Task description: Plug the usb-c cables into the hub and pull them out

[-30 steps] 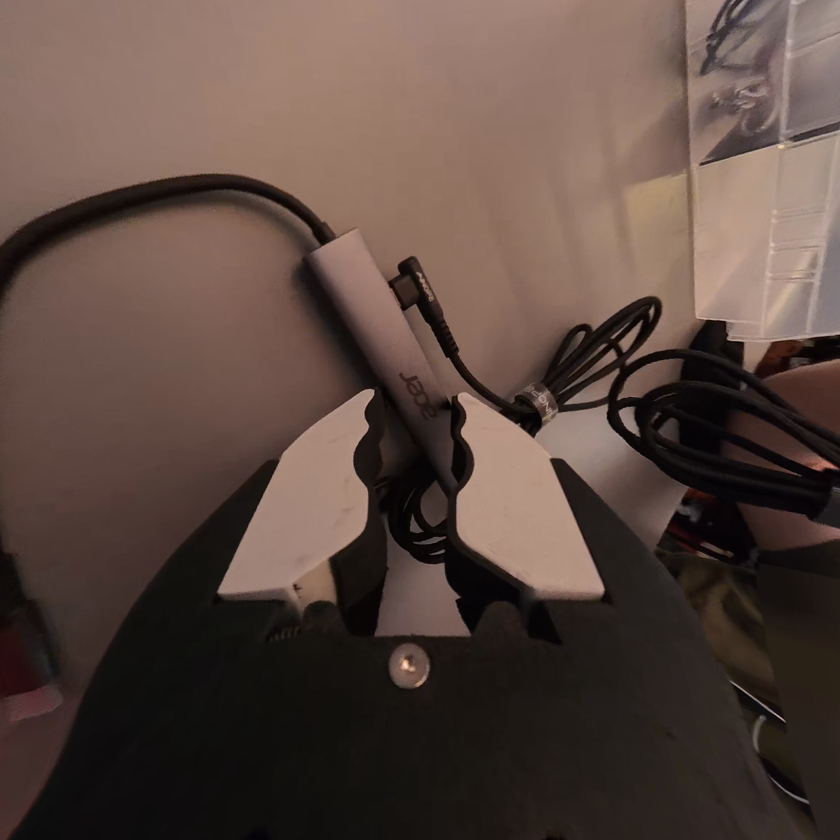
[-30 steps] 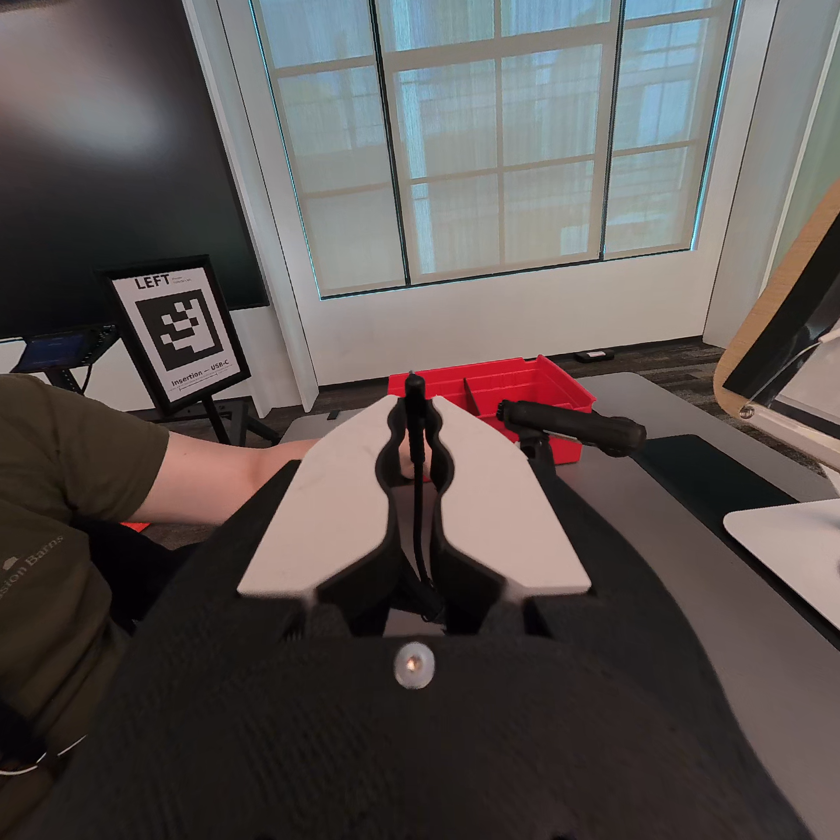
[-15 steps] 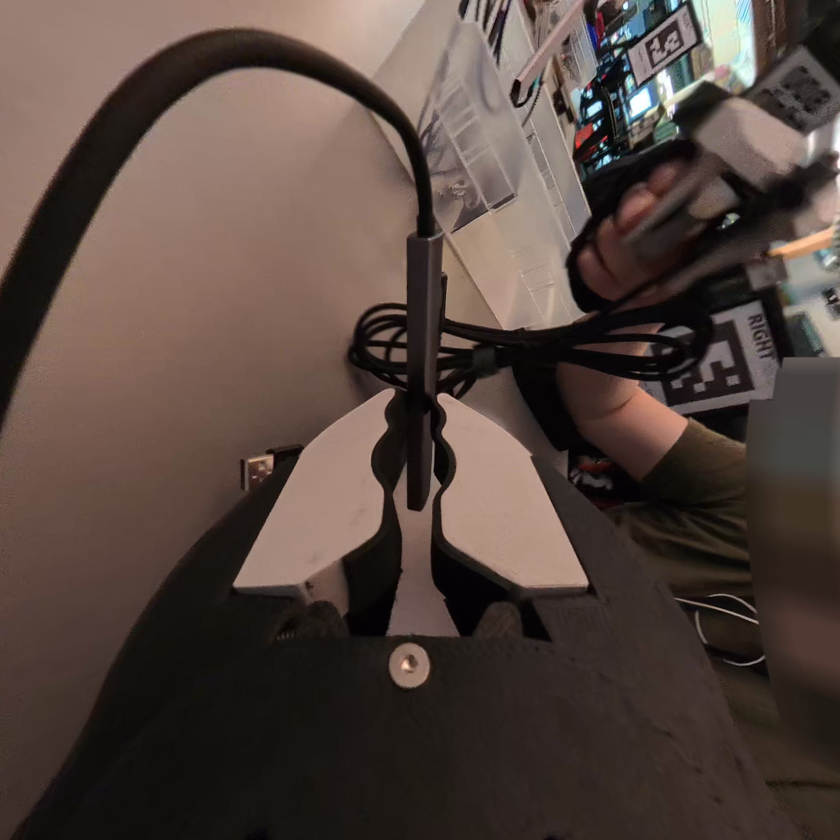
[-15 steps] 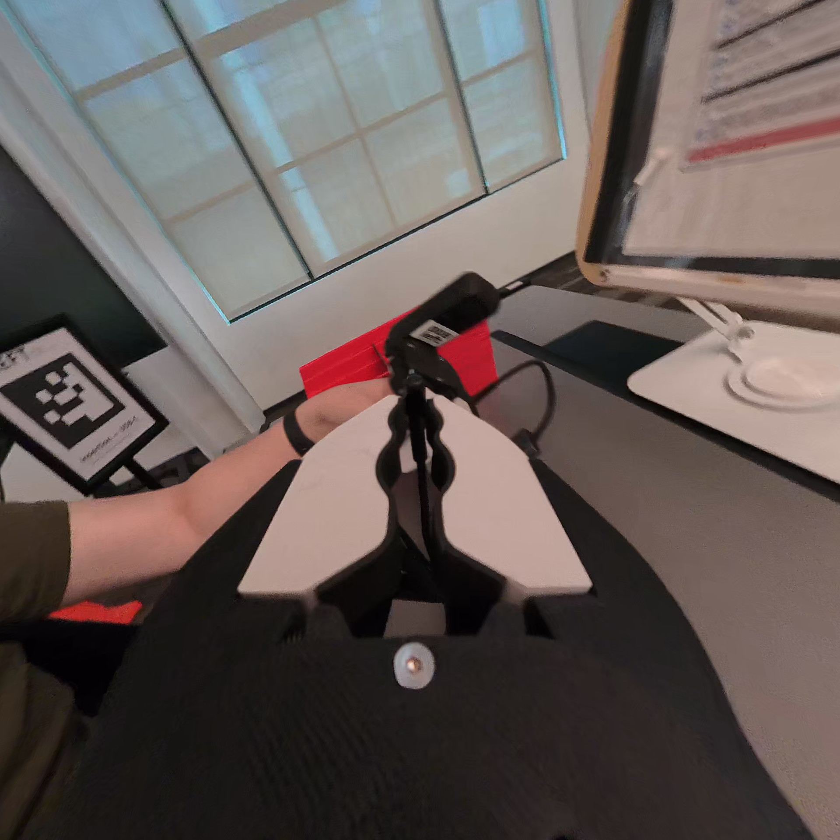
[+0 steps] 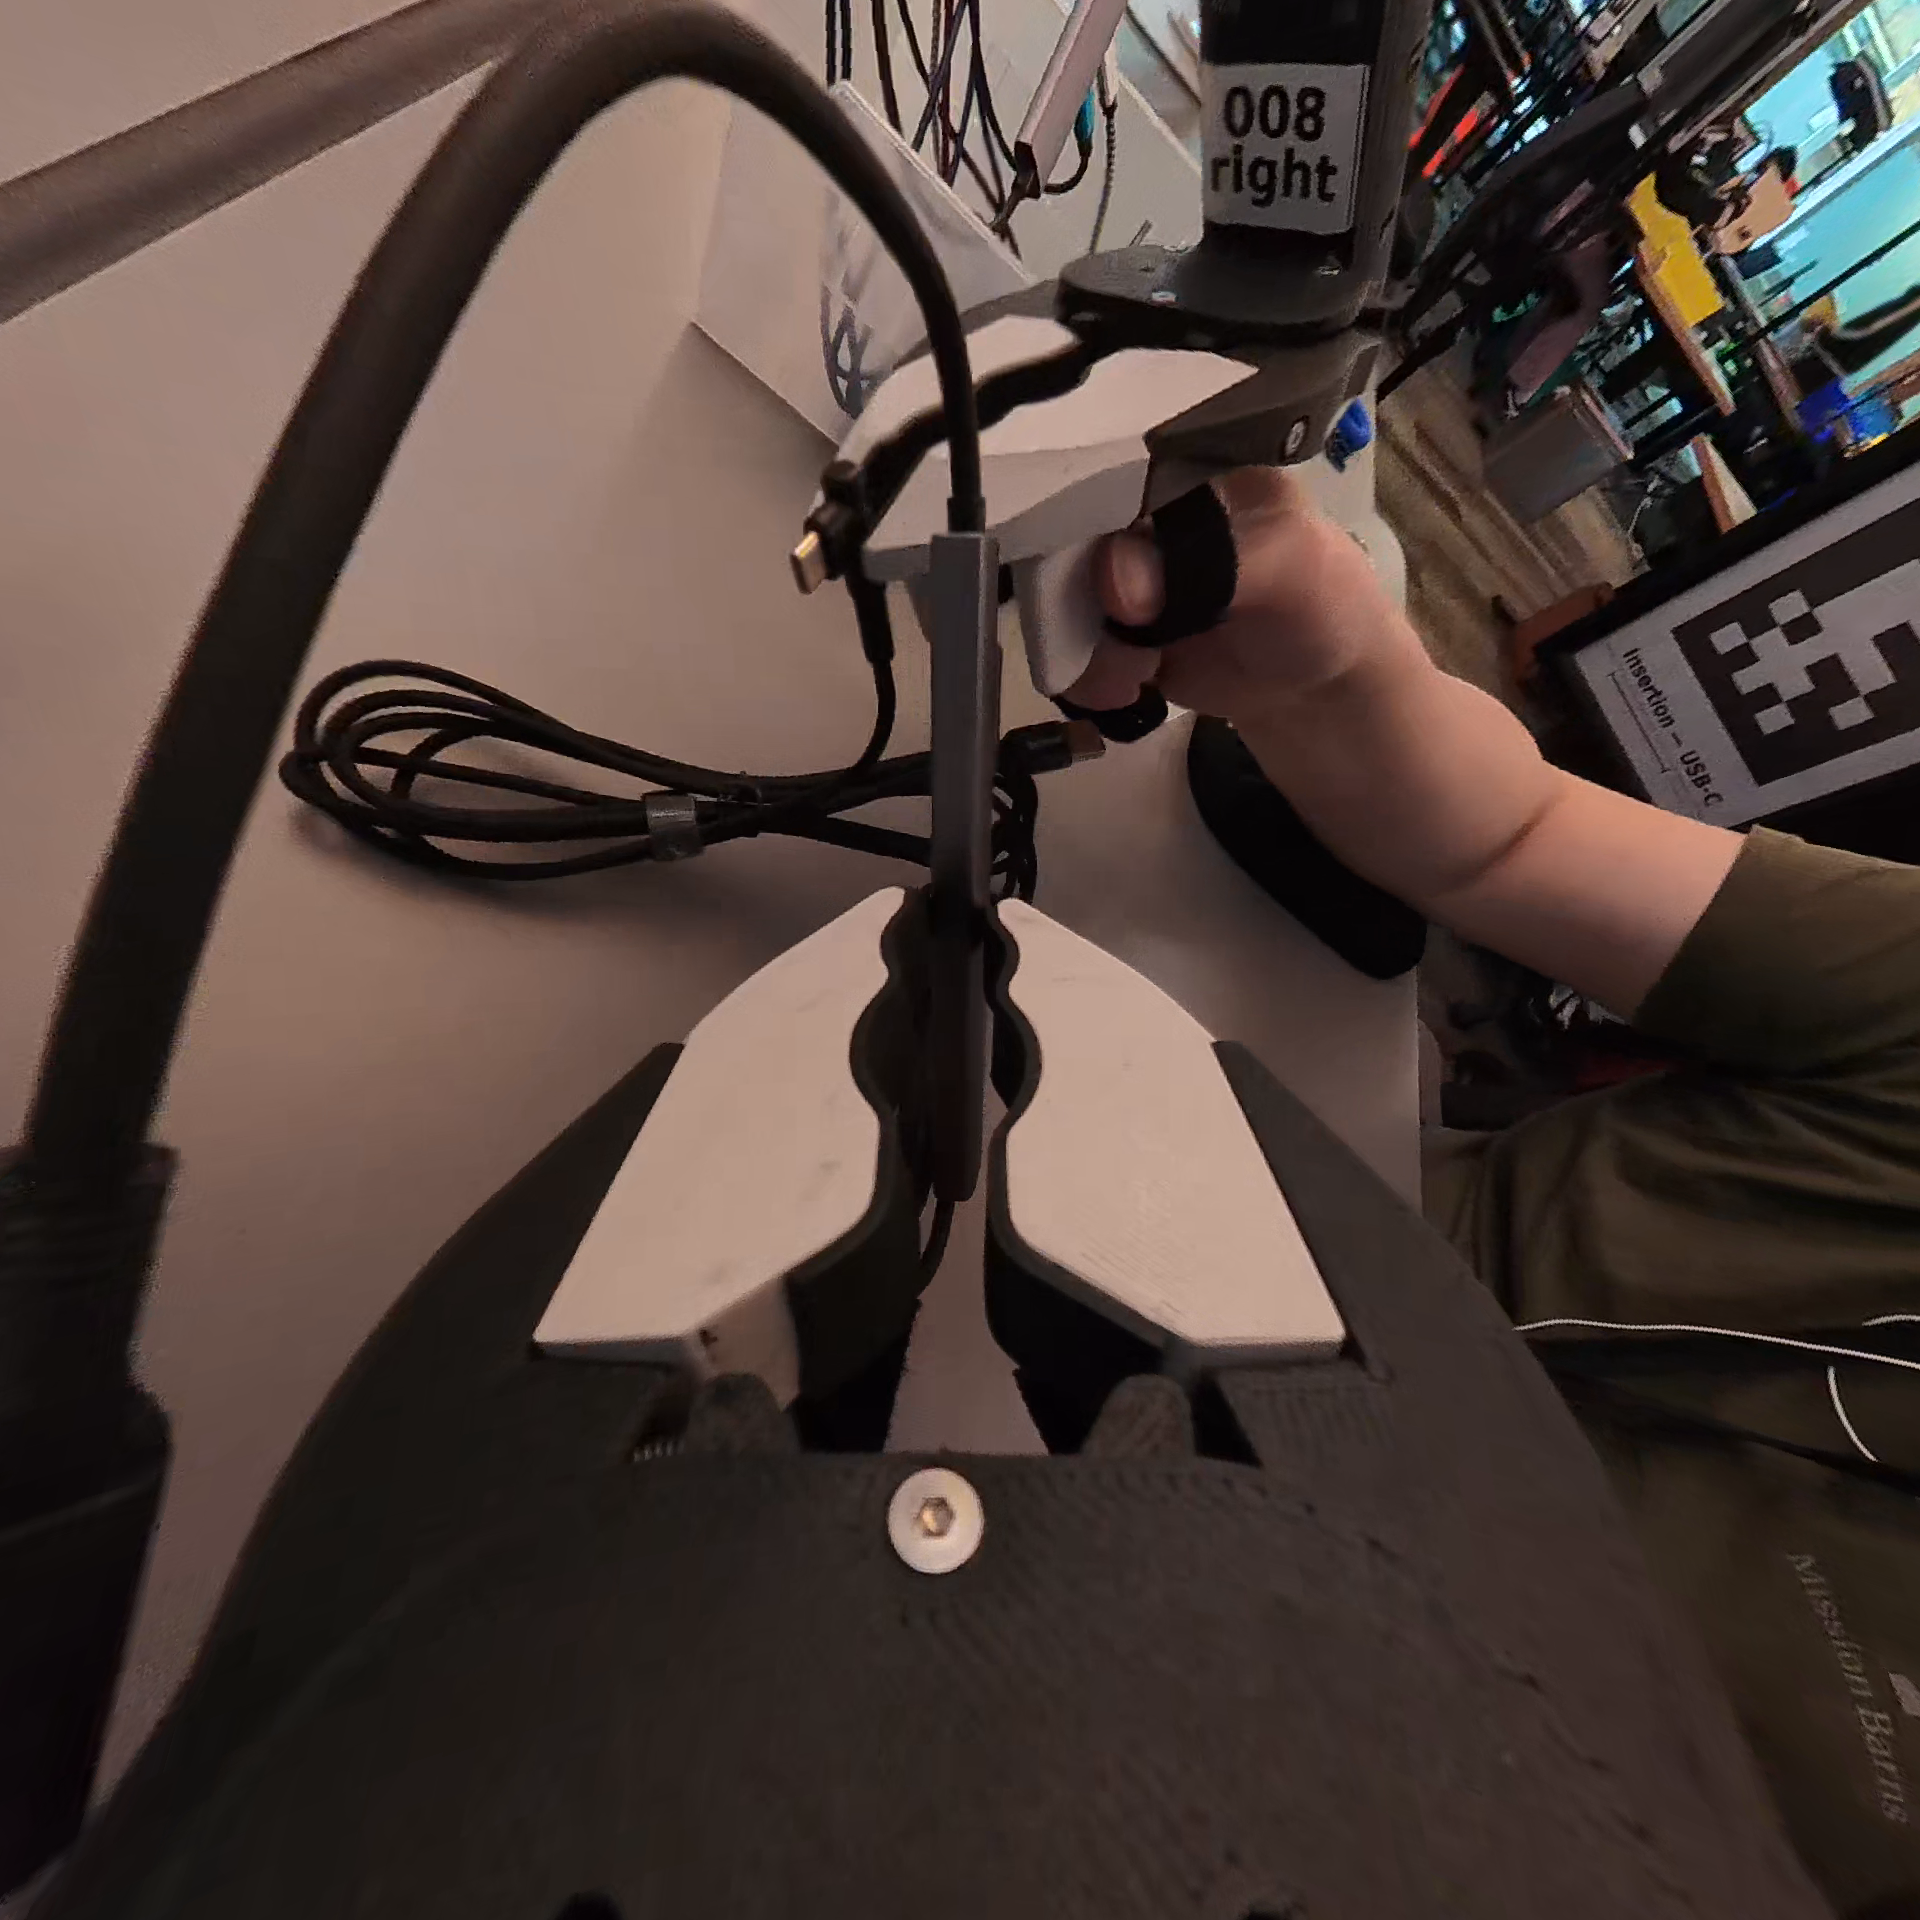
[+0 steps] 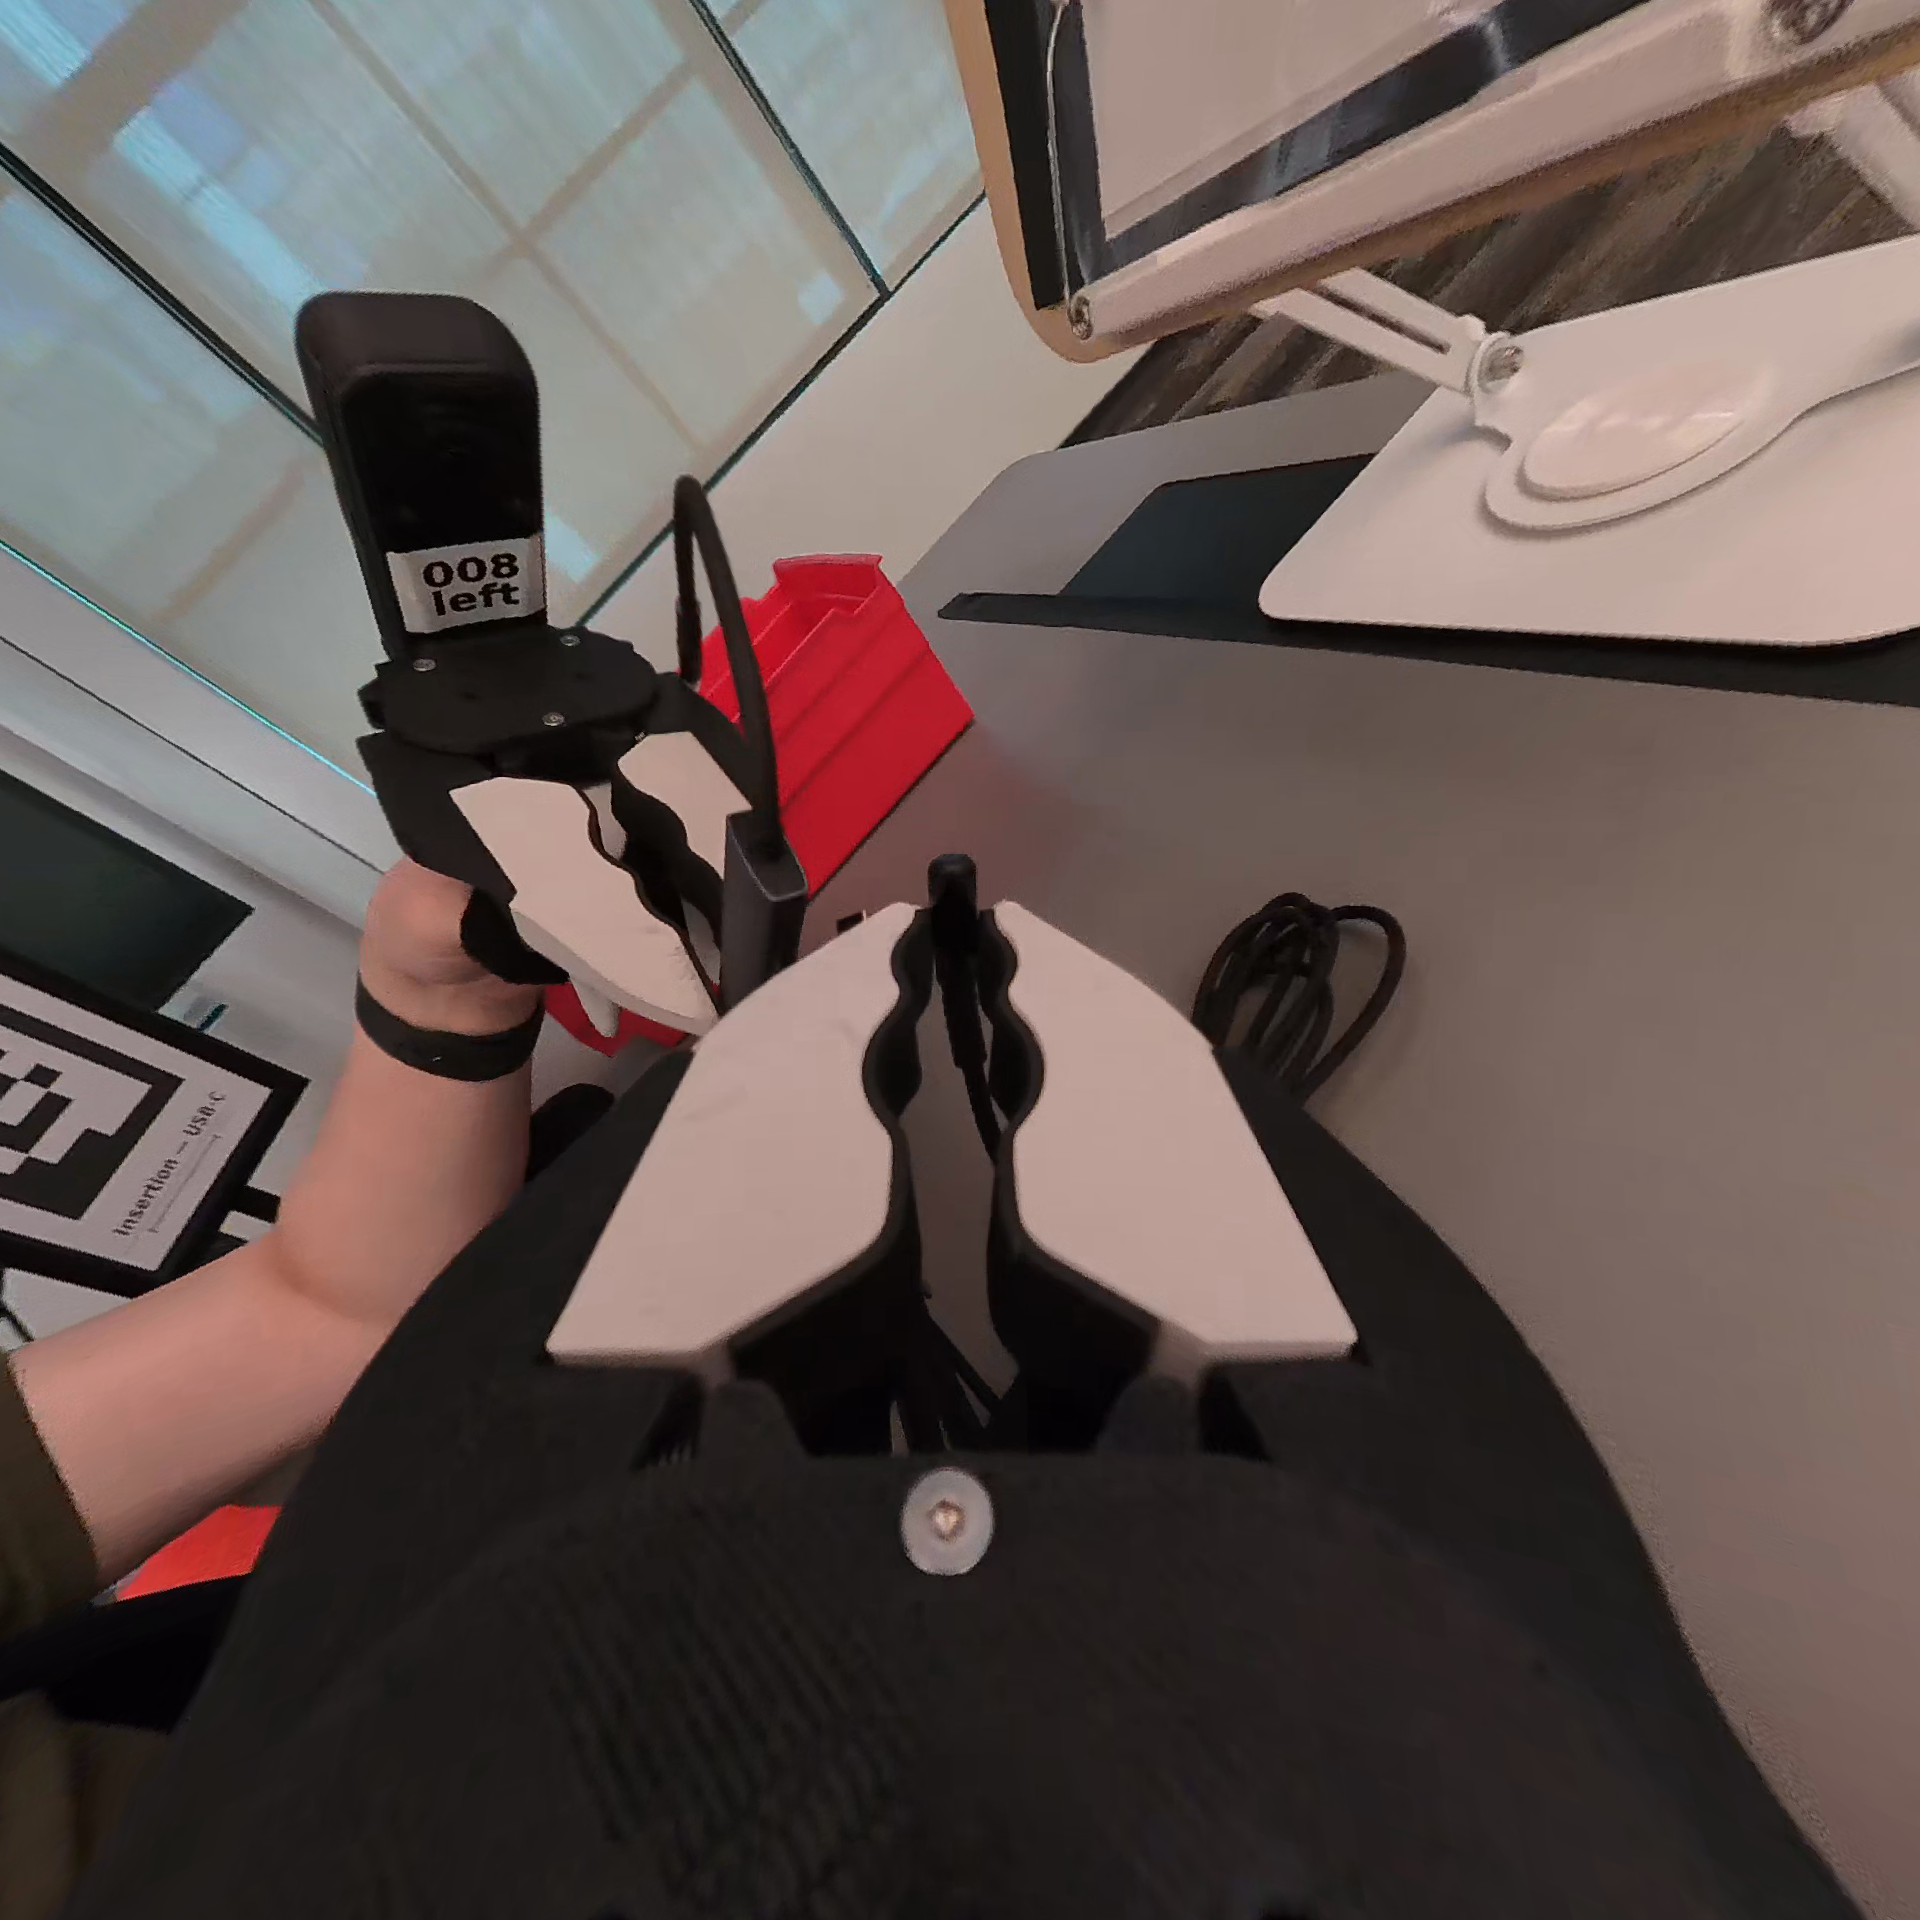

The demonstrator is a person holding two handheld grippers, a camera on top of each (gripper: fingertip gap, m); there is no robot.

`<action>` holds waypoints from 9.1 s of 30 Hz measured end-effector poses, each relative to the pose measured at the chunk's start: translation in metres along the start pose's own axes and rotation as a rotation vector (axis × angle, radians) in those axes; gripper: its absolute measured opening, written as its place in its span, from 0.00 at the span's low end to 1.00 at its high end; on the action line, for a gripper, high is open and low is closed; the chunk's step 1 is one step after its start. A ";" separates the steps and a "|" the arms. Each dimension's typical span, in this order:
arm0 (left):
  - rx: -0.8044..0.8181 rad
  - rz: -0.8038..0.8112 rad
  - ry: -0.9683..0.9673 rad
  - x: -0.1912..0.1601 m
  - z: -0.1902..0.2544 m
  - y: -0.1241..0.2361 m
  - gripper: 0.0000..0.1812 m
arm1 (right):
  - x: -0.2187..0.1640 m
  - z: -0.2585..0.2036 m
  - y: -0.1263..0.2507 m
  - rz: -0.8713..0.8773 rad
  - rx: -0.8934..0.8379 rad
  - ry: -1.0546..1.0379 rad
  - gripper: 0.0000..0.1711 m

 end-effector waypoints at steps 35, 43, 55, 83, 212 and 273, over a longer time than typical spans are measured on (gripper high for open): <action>-0.283 -0.068 0.058 -0.048 -0.022 -0.063 0.08 | -0.046 0.032 -0.013 -0.081 0.242 -0.622 0.05; -0.357 -0.197 0.044 -0.062 -0.021 -0.062 0.07 | -0.047 0.032 -0.013 -0.097 0.249 -0.620 0.05; -0.460 -0.402 -0.087 -0.079 0.001 -0.063 0.03 | -0.048 0.030 -0.014 -0.114 0.245 -0.589 0.05; -0.106 0.156 -0.256 0.026 0.028 0.080 0.05 | 0.058 -0.023 0.044 0.339 -0.005 0.254 0.05; -0.166 0.121 -0.244 0.021 0.061 0.042 0.10 | -0.011 -0.080 -0.020 -0.042 0.479 -0.044 0.05; -0.221 -0.004 -0.472 0.009 0.084 0.003 0.05 | 0.023 -0.115 0.006 -0.119 0.418 0.381 0.26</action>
Point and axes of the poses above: each gripper's, where its closed fingertips meet, y back along the fingers, x out of its top, z = x × y across the jaws, the point moved 9 cm from there along y, back along the fingers, and after that the axes turned 14 degrees about z, right-handed, at the moved point
